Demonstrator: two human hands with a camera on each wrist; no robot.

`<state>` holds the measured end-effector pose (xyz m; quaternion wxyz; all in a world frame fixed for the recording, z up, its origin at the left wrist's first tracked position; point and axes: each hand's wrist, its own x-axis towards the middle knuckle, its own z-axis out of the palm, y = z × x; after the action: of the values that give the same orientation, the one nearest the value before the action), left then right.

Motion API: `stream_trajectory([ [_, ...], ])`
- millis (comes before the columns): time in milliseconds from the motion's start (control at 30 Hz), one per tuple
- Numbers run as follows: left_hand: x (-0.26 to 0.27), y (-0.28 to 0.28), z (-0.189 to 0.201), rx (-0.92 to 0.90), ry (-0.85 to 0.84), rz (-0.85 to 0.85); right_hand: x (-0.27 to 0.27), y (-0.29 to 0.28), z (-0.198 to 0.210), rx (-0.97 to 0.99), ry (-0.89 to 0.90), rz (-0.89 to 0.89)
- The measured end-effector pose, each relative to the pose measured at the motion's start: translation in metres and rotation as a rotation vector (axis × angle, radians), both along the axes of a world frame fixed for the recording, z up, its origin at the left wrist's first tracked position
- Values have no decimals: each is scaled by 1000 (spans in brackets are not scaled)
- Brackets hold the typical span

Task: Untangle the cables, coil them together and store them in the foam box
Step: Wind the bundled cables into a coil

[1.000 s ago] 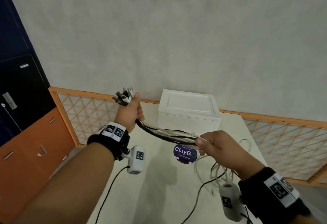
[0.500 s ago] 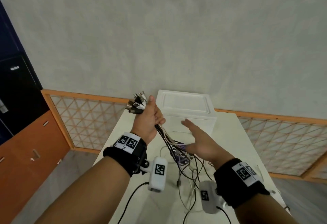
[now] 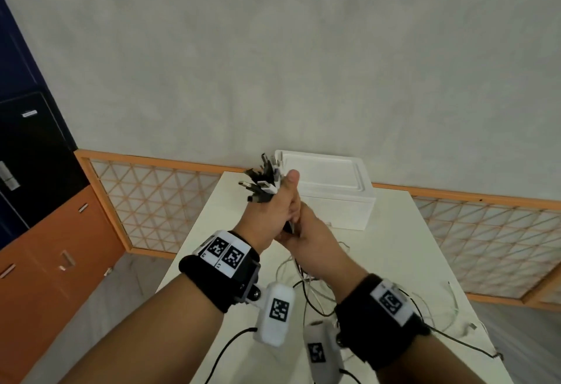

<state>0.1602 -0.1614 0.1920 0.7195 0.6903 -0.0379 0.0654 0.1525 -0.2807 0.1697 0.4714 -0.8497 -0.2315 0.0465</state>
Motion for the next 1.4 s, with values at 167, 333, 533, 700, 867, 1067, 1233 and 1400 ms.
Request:
stream_trajectory([
  [167,0,13,18,-457,-62,-77,-5,-26,-53,-48,-26,-62],
  [333,10,39,1,-646,128,164,-8,-65,-60,39,-15,-70],
  [533,9,52,-65,-755,538,271,3,-63,9,-193,-137,-72],
  [700,-7,81,-105,-485,651,301,24,-71,56,-474,-266,-60],
  [867,-11,59,-62,-195,98,63,25,-60,70,-710,-261,65],
  [1067,-9,-3,-27,330,-111,-344,13,-40,76,-740,-247,202],
  [1233,-16,-9,-40,206,115,-429,14,-50,82,-708,-428,129],
  [1400,-29,-21,-50,142,204,-540,16,-65,101,-526,-413,34],
])
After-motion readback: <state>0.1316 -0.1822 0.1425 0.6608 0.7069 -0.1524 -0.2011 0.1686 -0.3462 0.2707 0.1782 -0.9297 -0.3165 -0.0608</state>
